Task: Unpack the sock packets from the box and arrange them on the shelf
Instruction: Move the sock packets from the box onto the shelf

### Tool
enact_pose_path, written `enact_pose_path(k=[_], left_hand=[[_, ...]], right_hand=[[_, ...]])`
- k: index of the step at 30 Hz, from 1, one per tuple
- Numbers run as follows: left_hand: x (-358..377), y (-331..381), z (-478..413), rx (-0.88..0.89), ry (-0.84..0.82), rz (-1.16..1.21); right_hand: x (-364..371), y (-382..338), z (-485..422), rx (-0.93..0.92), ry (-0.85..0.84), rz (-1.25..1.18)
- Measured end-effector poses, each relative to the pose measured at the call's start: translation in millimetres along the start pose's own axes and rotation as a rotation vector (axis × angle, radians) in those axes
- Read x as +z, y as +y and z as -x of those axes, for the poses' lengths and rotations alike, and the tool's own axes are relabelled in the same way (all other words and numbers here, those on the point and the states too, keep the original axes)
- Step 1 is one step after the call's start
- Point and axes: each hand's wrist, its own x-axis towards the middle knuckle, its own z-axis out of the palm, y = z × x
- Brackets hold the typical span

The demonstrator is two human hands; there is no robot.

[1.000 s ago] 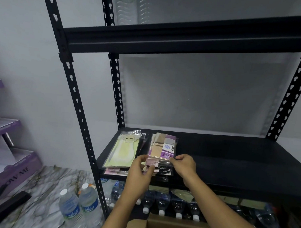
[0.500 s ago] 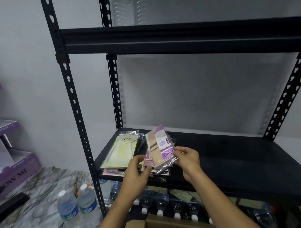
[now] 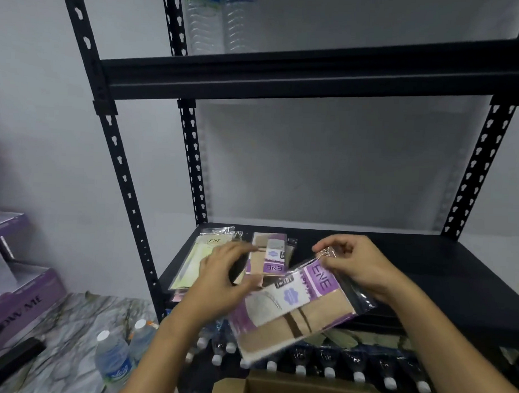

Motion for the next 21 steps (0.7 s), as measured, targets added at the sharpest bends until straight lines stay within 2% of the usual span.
enact_pose_path(k=[4,7,10,13,21], left_hand=[[6,16,13,-0.132,-0.428,0.261],[16,19,27,-0.197,-0.508,0.443],[22,18,38,-0.266,-0.494,0.560],[24,20,45,-0.312,-0.448,0.623],[32,34,43,-0.404,-0.013,0.907]], right_hand=[[-4,-8,10,-0.048,-0.086,-0.028],[-5,-13,16,-0.075,-0.129,-0.004],[-4,-14,18,-0.095,-0.147,0.085],[-6,-12,23,-0.128,-0.078,0.147],[1,24,54,-0.127,0.182,-0.175]])
